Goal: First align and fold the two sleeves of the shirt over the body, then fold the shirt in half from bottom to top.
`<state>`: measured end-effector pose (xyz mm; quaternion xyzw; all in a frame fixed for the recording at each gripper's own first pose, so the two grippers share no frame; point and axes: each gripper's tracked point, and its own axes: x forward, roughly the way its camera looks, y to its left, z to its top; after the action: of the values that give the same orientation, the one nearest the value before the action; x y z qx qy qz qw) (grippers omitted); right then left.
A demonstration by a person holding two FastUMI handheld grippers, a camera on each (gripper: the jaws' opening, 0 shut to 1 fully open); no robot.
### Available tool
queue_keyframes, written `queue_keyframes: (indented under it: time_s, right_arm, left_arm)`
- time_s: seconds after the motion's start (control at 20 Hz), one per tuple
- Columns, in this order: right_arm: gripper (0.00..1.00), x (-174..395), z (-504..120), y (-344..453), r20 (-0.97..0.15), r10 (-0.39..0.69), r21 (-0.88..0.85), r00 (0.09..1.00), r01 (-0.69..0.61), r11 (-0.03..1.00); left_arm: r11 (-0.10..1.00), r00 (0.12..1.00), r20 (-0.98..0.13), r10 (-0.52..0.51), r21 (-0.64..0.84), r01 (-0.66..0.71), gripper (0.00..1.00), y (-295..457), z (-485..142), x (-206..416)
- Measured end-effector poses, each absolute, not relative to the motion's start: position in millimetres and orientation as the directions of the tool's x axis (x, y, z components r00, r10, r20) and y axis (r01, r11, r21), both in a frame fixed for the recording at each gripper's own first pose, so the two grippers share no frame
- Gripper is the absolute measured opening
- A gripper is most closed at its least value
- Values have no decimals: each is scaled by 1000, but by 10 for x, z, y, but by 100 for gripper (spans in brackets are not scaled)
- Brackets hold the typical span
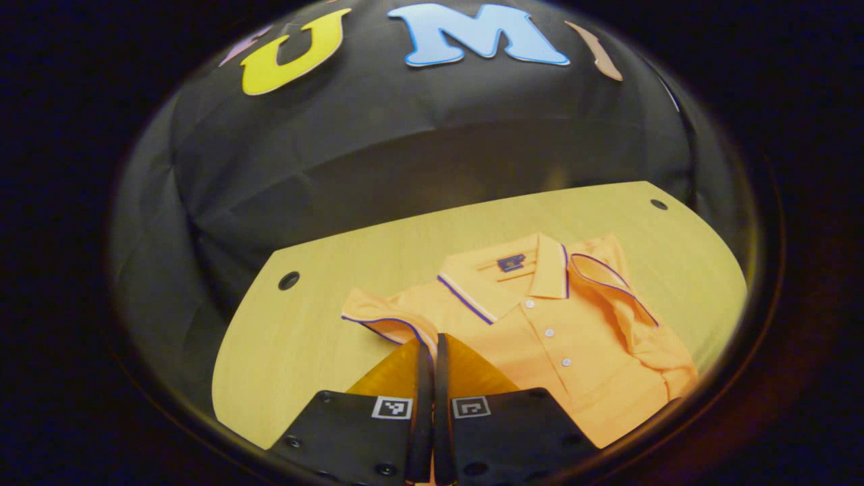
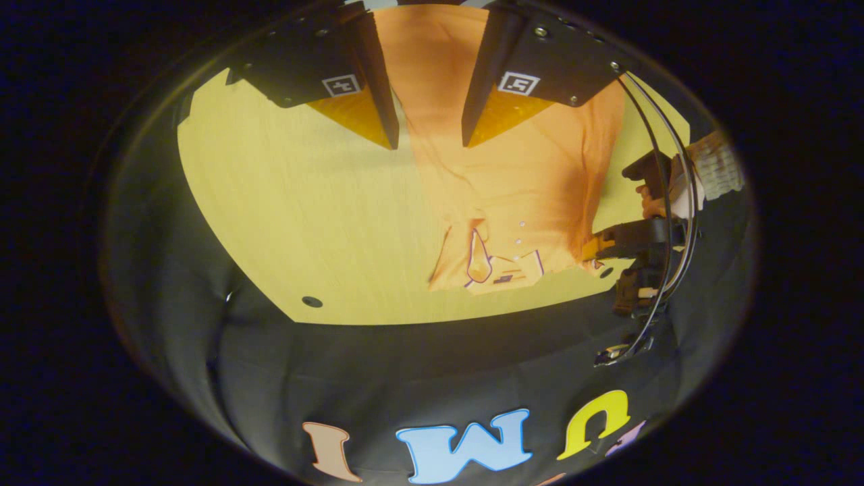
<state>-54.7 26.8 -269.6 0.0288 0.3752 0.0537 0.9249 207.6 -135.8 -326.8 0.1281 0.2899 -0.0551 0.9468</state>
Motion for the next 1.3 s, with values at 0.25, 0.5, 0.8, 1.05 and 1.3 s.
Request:
queue_keyframes:
  time_s: [0.25,0.5,0.8,1.05,1.3]
  right_arm:
    - [59,-626,-2691,174,-689,104,100,717,-48,994]
    - [59,-744,-2709,99,-692,90,105,716,-24,994]
    - [59,-808,-2687,126,-691,109,111,715,-44,993]
    - [59,-925,-2740,228,-699,150,108,699,-103,989]
    - [68,-1111,-2923,358,-734,193,102,651,-175,979]
  left_arm:
    - [923,797,-591,-124,225,310,8,-1877,-3417,1956]
    - [919,758,-622,-195,154,363,51,-2107,-3476,1825]
    - [941,774,-606,-183,119,316,92,-1911,-3240,1532]
    - [947,787,-600,-145,146,285,100,-1502,-3140,964]
    - [952,772,-630,-86,175,250,98,-1154,-3239,300]
